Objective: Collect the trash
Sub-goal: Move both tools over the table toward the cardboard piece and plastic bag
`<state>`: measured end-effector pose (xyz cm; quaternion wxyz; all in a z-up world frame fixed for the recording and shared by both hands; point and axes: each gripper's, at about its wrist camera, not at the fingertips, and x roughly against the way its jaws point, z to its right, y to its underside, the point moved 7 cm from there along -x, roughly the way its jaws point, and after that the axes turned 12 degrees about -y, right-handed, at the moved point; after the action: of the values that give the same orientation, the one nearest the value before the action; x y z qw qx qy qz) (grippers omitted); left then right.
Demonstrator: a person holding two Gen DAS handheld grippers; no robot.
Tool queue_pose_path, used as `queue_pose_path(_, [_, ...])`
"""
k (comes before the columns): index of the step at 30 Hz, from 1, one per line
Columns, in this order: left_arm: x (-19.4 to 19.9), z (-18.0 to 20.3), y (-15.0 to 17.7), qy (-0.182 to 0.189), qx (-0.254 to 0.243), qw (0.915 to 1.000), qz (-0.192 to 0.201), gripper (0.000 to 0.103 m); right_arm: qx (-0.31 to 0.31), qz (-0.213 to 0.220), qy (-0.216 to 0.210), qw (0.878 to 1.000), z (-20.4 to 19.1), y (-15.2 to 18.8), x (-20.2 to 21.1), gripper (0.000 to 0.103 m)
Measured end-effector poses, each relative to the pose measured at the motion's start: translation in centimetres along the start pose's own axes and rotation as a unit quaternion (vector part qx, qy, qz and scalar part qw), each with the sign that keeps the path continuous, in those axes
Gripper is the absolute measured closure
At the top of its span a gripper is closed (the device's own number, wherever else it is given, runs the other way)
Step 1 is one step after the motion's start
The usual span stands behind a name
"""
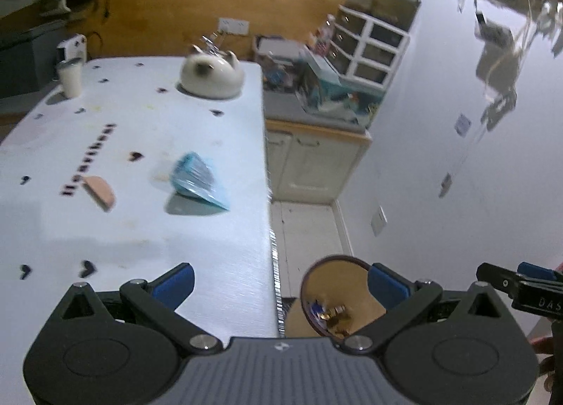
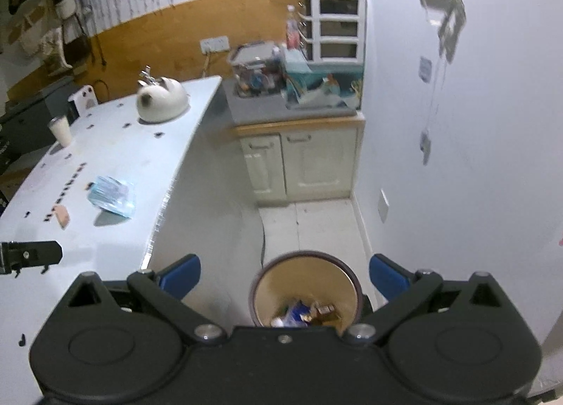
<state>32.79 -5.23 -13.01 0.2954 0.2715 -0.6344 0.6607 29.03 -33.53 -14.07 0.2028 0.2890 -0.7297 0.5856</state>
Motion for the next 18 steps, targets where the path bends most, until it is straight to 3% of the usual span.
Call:
queue_pose_path(11, [3.9,-8.3,-1.7,-0.022,0.019,0.998,0.055,0.0,0.033,0.042,-0.017,0.998,-8.2,-1.7,0.5,0.0])
queue_pose_path(18, [4.6,-14.2,-2.5,-0.045,0.027,0.9962,0.069,0.0,0.049,0.06,-0.037,0.996,-14.4,-2.3,-1.1,0.0])
